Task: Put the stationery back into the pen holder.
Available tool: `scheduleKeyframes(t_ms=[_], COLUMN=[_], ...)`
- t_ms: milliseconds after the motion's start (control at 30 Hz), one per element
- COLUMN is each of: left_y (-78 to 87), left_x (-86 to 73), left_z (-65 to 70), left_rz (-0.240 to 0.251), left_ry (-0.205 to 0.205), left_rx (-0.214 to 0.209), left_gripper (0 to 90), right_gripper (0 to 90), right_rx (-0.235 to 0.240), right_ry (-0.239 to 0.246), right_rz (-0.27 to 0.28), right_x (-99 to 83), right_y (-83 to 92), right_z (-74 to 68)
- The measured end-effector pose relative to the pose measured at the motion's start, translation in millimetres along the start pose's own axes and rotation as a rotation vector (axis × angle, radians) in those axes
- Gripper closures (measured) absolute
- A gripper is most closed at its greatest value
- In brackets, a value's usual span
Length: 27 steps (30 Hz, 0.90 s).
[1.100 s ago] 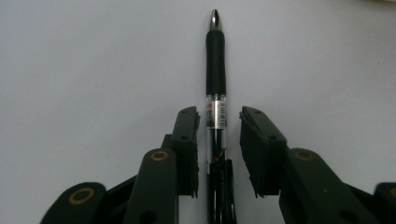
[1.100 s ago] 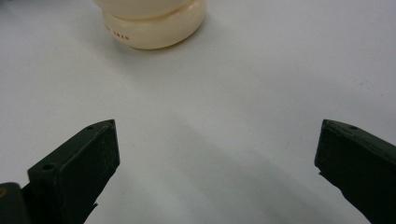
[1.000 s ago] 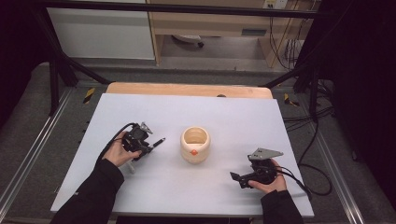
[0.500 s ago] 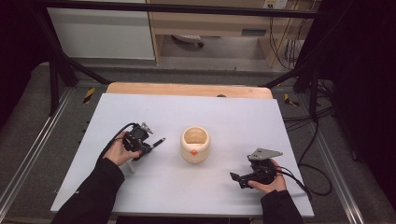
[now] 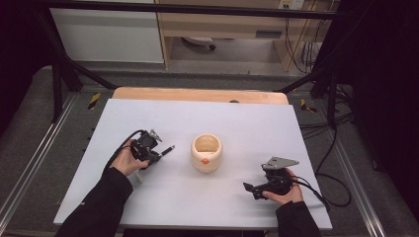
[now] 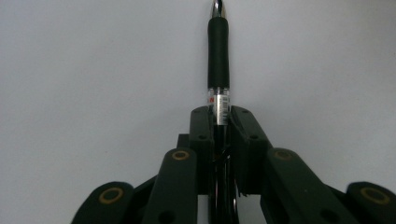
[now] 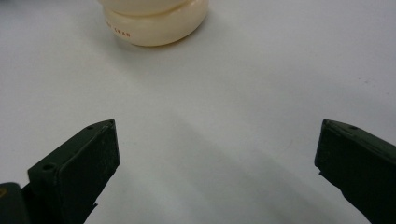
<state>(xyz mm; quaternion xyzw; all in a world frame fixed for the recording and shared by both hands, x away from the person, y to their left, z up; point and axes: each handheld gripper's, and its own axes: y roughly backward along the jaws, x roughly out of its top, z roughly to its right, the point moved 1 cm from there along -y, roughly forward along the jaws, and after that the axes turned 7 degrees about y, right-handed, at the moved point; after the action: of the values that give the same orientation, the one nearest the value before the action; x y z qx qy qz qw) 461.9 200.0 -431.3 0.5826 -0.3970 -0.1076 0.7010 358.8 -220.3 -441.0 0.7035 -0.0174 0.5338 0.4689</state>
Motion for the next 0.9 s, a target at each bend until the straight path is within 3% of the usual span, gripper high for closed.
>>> scheduleKeyframes(t_ms=[433,900], left_y=[13.5,43.1], left_x=[-1.8,-5.0], left_z=[-1.3,10.0], left_rz=[0.035,0.191], left_ry=[0.022,0.036], left_rx=[-0.020,-0.050], left_gripper=[79.6,79.5], right_gripper=[0.7,0.7], right_rx=[0.000,-0.002], right_ry=[-0.001,-0.004], right_rz=[-0.004,-0.004], right_x=[0.0,0.0], right_y=[-0.1,0.5], right_z=[-0.3,-0.6])
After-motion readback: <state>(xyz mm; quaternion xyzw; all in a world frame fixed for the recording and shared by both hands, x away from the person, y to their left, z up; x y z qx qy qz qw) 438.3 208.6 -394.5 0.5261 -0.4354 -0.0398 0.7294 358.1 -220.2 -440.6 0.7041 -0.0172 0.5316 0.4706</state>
